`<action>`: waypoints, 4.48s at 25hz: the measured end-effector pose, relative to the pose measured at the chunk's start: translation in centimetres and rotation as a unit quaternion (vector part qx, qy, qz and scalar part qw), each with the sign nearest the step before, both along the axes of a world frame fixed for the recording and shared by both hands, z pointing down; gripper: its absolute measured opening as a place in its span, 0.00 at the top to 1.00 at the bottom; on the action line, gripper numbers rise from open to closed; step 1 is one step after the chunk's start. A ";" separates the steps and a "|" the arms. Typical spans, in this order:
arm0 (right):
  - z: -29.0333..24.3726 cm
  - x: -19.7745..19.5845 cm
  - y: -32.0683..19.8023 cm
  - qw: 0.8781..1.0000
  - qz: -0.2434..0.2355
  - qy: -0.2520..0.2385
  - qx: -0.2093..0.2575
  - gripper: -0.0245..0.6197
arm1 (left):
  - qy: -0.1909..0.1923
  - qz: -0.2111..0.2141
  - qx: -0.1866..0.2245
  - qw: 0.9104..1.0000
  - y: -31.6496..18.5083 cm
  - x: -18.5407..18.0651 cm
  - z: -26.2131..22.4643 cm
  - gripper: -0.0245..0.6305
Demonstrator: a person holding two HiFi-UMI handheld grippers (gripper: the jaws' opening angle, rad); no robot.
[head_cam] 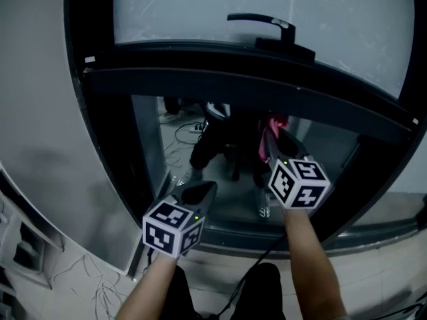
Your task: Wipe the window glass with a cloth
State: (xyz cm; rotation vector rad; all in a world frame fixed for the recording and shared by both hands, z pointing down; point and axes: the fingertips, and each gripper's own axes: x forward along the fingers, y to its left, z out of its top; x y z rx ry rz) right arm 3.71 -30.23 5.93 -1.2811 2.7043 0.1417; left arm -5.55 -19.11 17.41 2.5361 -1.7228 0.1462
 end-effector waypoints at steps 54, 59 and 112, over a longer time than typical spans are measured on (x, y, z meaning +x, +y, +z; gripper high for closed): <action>1.0 -41.8 7.5 0.971 -0.234 0.037 -0.003 0.86 | 0.030 -0.209 -0.033 0.977 12.5 -27.8 4.0 0.96; 1.6 -42.9 8.0 0.970 -0.241 0.030 -0.010 0.86 | 0.034 -0.214 -0.037 0.975 13.1 -28.6 4.7 0.96; 11.9 -24.2 3.9 0.997 -0.050 0.037 -0.036 0.87 | 0.061 -0.134 -0.067 0.987 9.5 -19.4 10.3 0.96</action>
